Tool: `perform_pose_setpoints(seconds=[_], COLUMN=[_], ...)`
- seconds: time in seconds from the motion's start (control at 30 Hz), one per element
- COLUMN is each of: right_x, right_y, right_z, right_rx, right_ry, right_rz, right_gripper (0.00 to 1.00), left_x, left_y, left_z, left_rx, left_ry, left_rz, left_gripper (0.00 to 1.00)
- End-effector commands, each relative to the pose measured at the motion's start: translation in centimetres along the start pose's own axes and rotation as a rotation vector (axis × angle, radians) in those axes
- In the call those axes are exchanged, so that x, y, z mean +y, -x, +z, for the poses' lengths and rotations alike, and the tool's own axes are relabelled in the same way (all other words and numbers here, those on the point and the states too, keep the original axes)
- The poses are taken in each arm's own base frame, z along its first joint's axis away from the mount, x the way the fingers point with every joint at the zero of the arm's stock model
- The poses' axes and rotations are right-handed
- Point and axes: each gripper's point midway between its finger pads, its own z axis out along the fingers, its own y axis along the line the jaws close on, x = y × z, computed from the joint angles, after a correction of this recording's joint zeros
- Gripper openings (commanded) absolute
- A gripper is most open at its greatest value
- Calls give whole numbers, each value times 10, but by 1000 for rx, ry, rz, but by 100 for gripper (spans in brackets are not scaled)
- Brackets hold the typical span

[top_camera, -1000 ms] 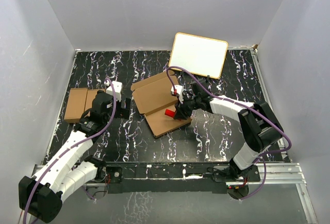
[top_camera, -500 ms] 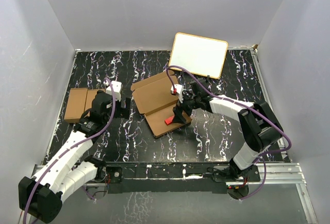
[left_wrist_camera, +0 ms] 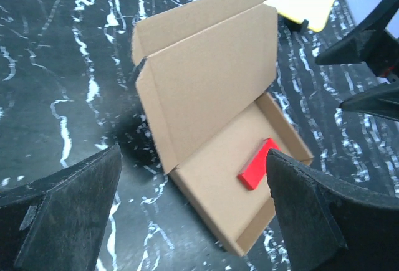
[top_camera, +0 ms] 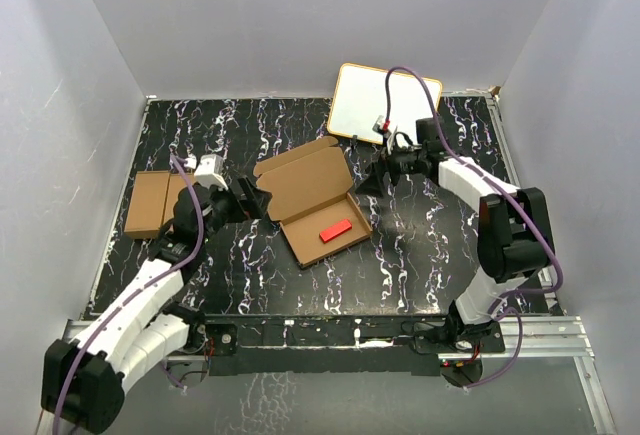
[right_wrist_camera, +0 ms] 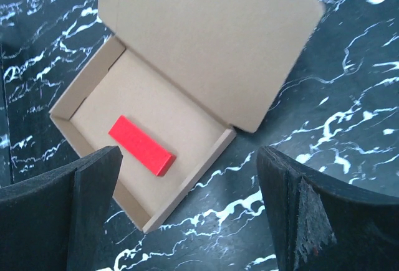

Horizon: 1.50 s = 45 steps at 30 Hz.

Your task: Fold the paper box

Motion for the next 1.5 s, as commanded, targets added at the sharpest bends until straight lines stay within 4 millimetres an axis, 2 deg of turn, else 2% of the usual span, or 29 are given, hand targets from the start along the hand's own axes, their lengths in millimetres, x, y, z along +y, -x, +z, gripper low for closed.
perform_pose_setpoints(seconds=[0.0,0.07,0.2,0.37,0.5,0.6,0.7,0.87,1.03,1.13,1.23,1.47], right_x=[4,2,5,6,6,5,5,4,2,1,1,-5], right_y=[39,41,25,18,16,13,13,13,14,13,12,15], right_z=[-2,-2,-7,-20,-21,-20,-21,-24,-26,-27,-27,-38], right_rx=[-54,-48,-55,-103,-105,-104,-105,-113,-119,-120,-116,-71], right_ry=[84,84,101,115,121,127,129,128,131,130,129,72], right_rz=[-29,-1,41,79,86,96,97,97,103,104,96,-25], right_gripper=[98,97,96,94,93,92,91,89,87,87,85,77], left_x=[-22,-9,13,28,26,25,28,28,26,25,21,-3], left_y=[20,16,6,-8,-6,-7,-13,-11,-9,-9,-9,-4], left_z=[15,26,47,66,72,79,88,97,99,98,97,86], left_rx=[-33,-4,62,113,111,126,153,181,195,200,206,192], left_ry=[-131,-119,-135,-127,-158,-174,-173,-185,-193,-201,-229,-391], left_rz=[-156,-205,-332,-295,-256,-244,-242,-227,-209,-200,-185,-110], left_gripper=[97,93,81,76,71,63,53,34,20,15,0,0])
